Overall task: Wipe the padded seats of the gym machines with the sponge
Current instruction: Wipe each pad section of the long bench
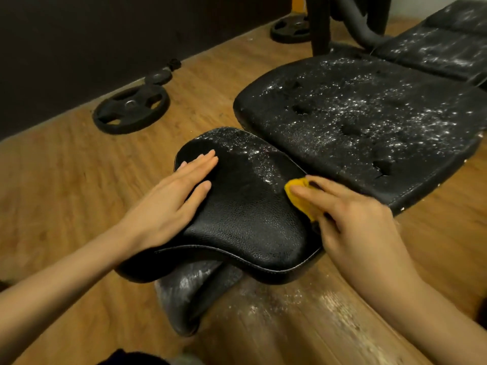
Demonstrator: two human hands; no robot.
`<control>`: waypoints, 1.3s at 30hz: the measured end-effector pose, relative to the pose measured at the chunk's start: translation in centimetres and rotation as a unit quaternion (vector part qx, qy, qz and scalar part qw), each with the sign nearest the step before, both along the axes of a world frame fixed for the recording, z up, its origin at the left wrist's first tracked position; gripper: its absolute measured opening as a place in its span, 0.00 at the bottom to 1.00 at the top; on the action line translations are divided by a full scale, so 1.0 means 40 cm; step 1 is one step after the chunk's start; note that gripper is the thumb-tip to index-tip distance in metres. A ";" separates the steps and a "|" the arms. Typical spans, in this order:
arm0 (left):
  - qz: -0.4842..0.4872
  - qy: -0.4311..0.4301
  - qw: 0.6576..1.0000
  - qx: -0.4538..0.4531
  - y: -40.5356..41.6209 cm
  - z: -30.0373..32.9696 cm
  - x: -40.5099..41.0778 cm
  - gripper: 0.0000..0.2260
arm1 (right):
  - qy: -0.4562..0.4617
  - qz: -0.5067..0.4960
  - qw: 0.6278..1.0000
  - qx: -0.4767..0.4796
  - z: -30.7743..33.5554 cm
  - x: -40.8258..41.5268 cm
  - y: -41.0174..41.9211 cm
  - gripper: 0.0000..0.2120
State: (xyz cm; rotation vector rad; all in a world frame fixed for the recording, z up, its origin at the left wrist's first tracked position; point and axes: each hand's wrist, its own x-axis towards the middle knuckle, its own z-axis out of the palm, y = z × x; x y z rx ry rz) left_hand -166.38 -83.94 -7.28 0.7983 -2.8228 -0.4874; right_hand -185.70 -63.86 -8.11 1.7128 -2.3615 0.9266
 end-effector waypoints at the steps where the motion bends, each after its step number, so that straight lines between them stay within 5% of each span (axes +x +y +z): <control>1: -0.001 0.002 1.000 0.005 -0.001 -0.003 0.000 0.24 | 0.009 0.000 1.000 -0.008 -0.004 0.002 0.018 0.27; 8: 0.004 0.001 1.000 -0.015 -0.003 -0.012 -0.003 0.23 | -0.064 0.015 0.998 0.012 0.002 -0.035 -0.242 0.16; 15: 0.007 0.002 1.000 -0.026 0.004 -0.016 -0.001 0.26 | -0.105 0.080 0.991 -0.006 -0.010 0.023 -0.024 0.15; 22: -0.001 0.009 0.999 -0.036 0.000 -0.024 -0.003 0.29 | -0.038 0.051 0.997 0.037 0.001 0.008 -0.269 0.13; 28: 0.000 0.009 0.999 -0.050 0.002 -0.022 -0.003 0.28 | -0.066 0.101 0.992 0.040 0.012 0.053 -0.045 0.16; 34: 0.006 0.015 0.999 -0.045 0.010 -0.020 -0.005 0.26 | -0.038 0.060 0.996 0.047 0.010 0.028 -0.310 0.12; 39: 0.000 0.013 0.999 -0.041 0.006 -0.022 -0.005 0.25 | -0.079 0.079 0.993 0.037 0.005 0.062 -0.148 0.14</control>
